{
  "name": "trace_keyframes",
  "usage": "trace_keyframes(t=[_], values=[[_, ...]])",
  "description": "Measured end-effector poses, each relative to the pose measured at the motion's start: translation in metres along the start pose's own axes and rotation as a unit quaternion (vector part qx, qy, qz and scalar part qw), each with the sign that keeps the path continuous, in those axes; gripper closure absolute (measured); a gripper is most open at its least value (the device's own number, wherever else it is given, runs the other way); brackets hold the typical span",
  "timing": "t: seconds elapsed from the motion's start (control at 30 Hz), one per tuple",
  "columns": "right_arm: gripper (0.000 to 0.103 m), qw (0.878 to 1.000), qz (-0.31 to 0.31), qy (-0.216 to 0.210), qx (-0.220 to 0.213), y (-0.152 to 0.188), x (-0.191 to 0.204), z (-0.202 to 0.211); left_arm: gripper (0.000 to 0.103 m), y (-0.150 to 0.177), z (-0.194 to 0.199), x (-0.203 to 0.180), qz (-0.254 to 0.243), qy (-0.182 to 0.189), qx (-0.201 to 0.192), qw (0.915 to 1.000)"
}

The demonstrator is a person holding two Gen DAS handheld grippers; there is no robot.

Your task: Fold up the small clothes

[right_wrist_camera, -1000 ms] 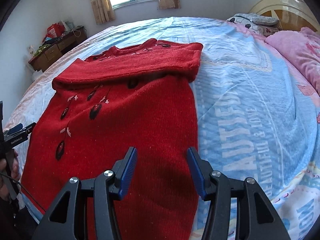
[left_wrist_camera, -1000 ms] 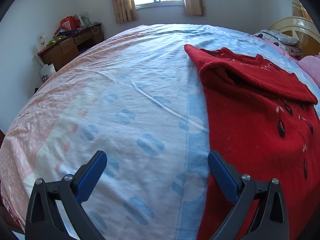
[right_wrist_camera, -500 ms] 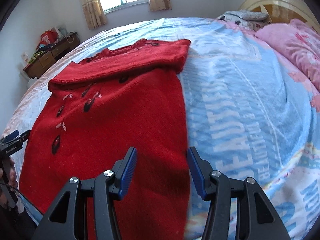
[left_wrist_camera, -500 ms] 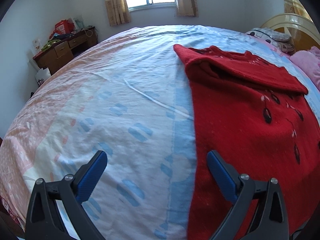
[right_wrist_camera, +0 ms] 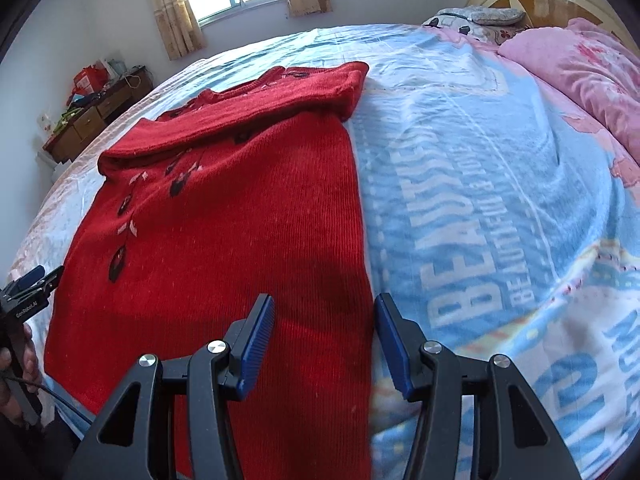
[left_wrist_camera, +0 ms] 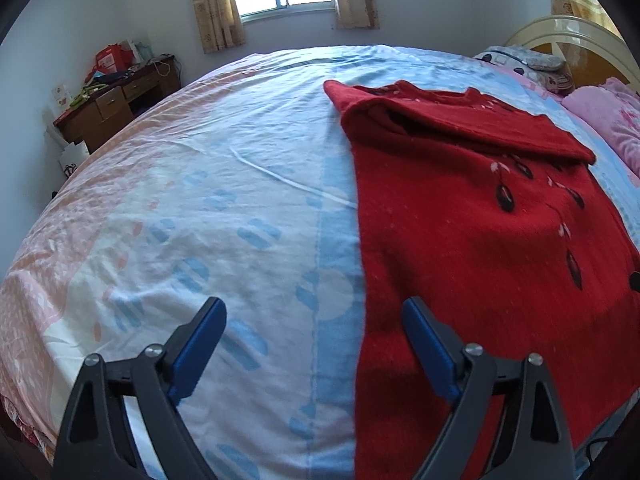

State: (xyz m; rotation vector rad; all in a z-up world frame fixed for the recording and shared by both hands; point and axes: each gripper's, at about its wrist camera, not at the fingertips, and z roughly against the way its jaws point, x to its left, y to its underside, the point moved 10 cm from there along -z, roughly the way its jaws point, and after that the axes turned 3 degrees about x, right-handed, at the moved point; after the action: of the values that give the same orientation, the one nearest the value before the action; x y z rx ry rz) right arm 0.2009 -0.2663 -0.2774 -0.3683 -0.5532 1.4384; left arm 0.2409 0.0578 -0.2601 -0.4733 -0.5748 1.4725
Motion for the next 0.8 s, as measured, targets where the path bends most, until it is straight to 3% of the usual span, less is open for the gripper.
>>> trace_keyframes(t=[0.2, 0.8], values=[[0.050, 1.000, -0.013, -0.014, 0.011, 0.018, -0.001, 0.006, 0.025, 0.018, 0.008, -0.003, 0.007, 0.026, 0.018, 0.9995], [0.050, 0.999, -0.028, -0.013, 0.033, 0.051, 0.001, 0.014, 0.034, 0.069, 0.033, -0.021, 0.002, 0.078, 0.064, 0.9949]])
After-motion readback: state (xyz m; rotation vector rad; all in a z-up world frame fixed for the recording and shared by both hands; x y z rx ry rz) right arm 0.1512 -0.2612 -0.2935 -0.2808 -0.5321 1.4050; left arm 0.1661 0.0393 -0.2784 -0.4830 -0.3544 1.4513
